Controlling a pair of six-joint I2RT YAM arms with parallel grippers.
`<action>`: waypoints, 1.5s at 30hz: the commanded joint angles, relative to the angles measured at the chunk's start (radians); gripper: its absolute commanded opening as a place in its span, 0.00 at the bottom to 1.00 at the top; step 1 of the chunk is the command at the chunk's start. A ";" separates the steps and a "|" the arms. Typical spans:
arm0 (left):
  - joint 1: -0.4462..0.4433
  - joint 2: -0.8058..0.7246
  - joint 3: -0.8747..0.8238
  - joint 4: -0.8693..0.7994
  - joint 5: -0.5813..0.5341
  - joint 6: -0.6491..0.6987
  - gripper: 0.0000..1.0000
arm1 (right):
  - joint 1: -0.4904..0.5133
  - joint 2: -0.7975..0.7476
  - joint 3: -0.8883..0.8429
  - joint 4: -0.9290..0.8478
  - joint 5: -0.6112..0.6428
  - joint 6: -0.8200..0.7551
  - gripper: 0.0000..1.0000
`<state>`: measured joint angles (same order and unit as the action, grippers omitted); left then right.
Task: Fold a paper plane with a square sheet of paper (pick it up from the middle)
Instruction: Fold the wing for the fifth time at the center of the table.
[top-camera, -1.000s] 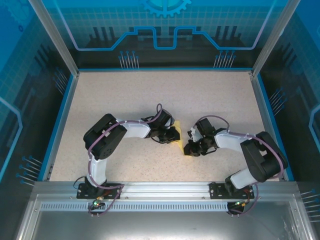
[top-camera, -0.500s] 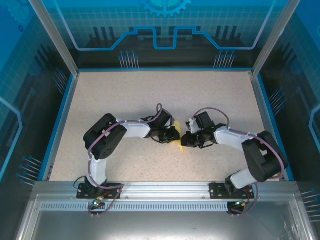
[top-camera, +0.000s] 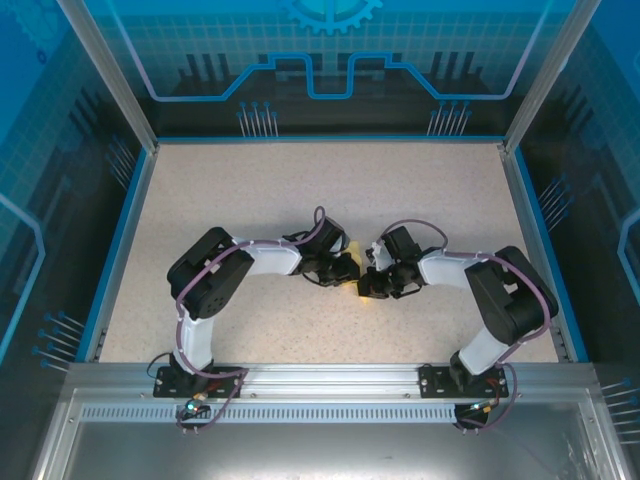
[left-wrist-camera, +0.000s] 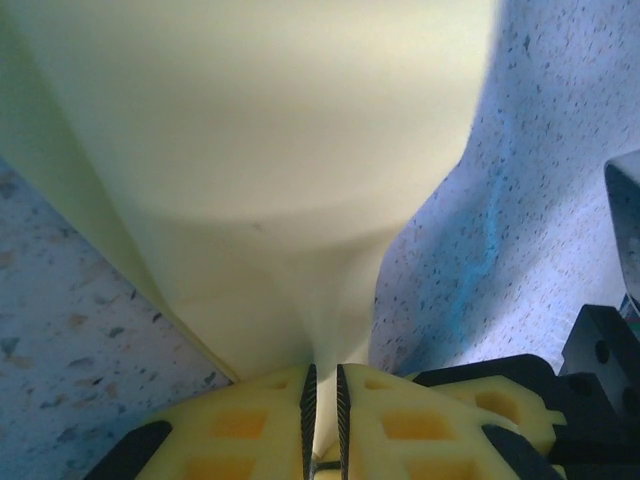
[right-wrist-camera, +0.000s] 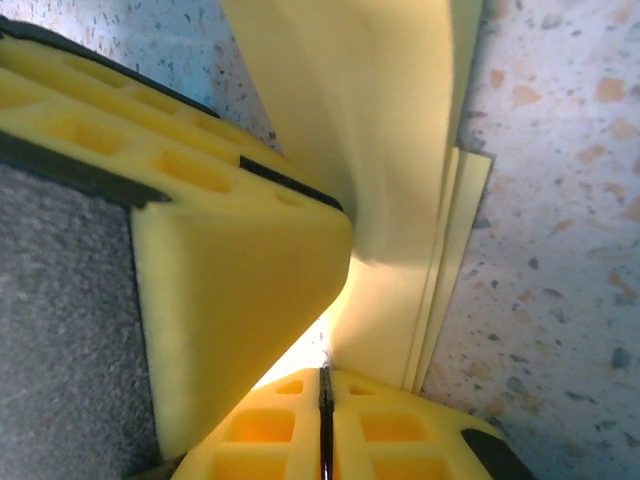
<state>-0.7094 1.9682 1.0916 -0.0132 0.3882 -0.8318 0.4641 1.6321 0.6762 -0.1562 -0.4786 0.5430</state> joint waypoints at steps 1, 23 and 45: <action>0.003 -0.022 0.072 -0.094 0.006 0.112 0.18 | -0.006 0.053 -0.031 -0.081 0.064 -0.037 0.09; 0.128 -0.014 0.061 -0.011 0.118 0.389 0.19 | -0.030 0.057 -0.030 -0.111 0.049 -0.043 0.09; 0.138 0.087 0.083 -0.003 0.058 0.395 0.19 | -0.029 0.068 -0.034 -0.108 0.040 -0.044 0.09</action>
<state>-0.5785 2.0304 1.1679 -0.0166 0.4675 -0.4675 0.4385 1.6505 0.6765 -0.1555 -0.5270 0.5152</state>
